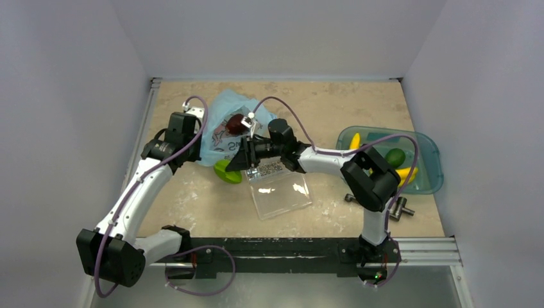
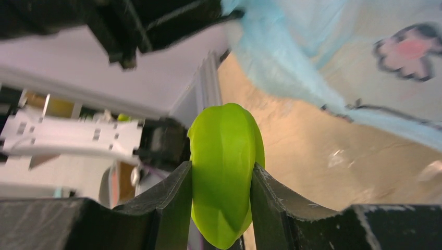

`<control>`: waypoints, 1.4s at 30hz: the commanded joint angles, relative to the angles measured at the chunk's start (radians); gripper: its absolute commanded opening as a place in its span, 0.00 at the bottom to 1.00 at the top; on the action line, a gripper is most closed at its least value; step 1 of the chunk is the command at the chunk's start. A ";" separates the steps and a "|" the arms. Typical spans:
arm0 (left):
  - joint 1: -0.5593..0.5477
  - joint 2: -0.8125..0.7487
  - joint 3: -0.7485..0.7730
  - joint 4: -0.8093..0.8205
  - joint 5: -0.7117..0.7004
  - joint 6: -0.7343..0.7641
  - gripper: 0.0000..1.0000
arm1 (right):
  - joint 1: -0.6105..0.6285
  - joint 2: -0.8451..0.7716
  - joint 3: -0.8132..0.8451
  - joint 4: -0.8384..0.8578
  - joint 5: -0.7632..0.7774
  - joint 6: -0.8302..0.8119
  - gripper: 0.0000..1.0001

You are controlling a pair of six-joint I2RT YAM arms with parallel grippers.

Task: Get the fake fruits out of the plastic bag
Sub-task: Place the fake fruit in the bin.

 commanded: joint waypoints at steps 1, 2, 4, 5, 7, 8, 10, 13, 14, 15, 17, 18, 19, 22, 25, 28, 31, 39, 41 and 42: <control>0.011 -0.024 0.016 0.025 -0.003 -0.004 0.00 | 0.005 -0.062 -0.008 -0.062 -0.242 -0.117 0.00; 0.012 -0.023 0.016 0.025 -0.004 -0.005 0.00 | 0.006 -0.078 -0.006 -0.135 -0.245 -0.166 0.00; 0.013 -0.023 0.016 0.023 -0.012 -0.007 0.00 | 0.005 -0.119 -0.011 -0.250 -0.249 -0.261 0.00; 0.014 -0.024 0.014 0.024 -0.015 -0.008 0.00 | 0.005 -0.150 -0.018 -0.291 -0.246 -0.297 0.00; 0.015 -0.022 0.015 0.023 -0.021 -0.010 0.00 | -0.007 -0.234 -0.034 -0.365 -0.186 -0.356 0.00; 0.016 -0.024 0.017 0.023 -0.021 -0.011 0.00 | -0.019 -0.270 -0.041 -0.393 -0.144 -0.376 0.00; 0.018 -0.023 0.016 0.023 -0.015 -0.011 0.00 | -0.049 -0.338 -0.055 -0.425 -0.069 -0.389 0.00; 0.018 -0.020 0.016 0.022 -0.007 -0.008 0.00 | -0.131 -0.444 -0.115 -0.385 0.098 -0.337 0.00; 0.018 -0.018 0.017 0.021 -0.005 -0.008 0.00 | -0.160 -0.478 -0.146 -0.355 0.159 -0.311 0.00; 0.018 -0.018 0.018 0.020 -0.005 -0.007 0.00 | -0.180 -0.513 -0.175 -0.332 0.220 -0.293 0.00; 0.018 -0.020 0.016 0.021 -0.002 -0.007 0.00 | -0.210 -0.580 -0.218 -0.327 0.372 -0.272 0.00; 0.018 -0.018 0.016 0.020 0.000 -0.006 0.00 | -0.222 -0.613 -0.238 -0.328 0.442 -0.264 0.00; 0.018 -0.017 0.016 0.021 0.003 -0.005 0.00 | -0.230 -0.645 -0.255 -0.340 0.526 -0.261 0.00; 0.018 -0.013 0.017 0.020 0.013 -0.003 0.00 | -0.252 -0.735 -0.319 -0.360 0.784 -0.227 0.00; 0.018 -0.012 0.019 0.021 0.018 -0.002 0.00 | -0.302 -0.797 -0.364 -0.421 0.983 -0.183 0.00; 0.018 -0.013 0.020 0.021 0.025 -0.002 0.00 | -0.356 -0.837 -0.418 -0.459 1.160 -0.146 0.00; 0.018 -0.012 0.020 0.020 0.029 -0.002 0.00 | -0.427 -0.854 -0.467 -0.496 1.302 -0.066 0.00; 0.018 -0.009 0.019 0.019 0.036 -0.002 0.00 | -0.637 -0.772 -0.523 -0.546 1.313 0.014 0.00; 0.018 -0.007 0.021 0.019 0.038 0.000 0.00 | -0.660 -0.734 -0.513 -0.586 1.334 0.029 0.02; 0.018 -0.006 0.022 0.019 0.040 -0.001 0.00 | -0.671 -0.713 -0.508 -0.596 1.331 0.033 0.05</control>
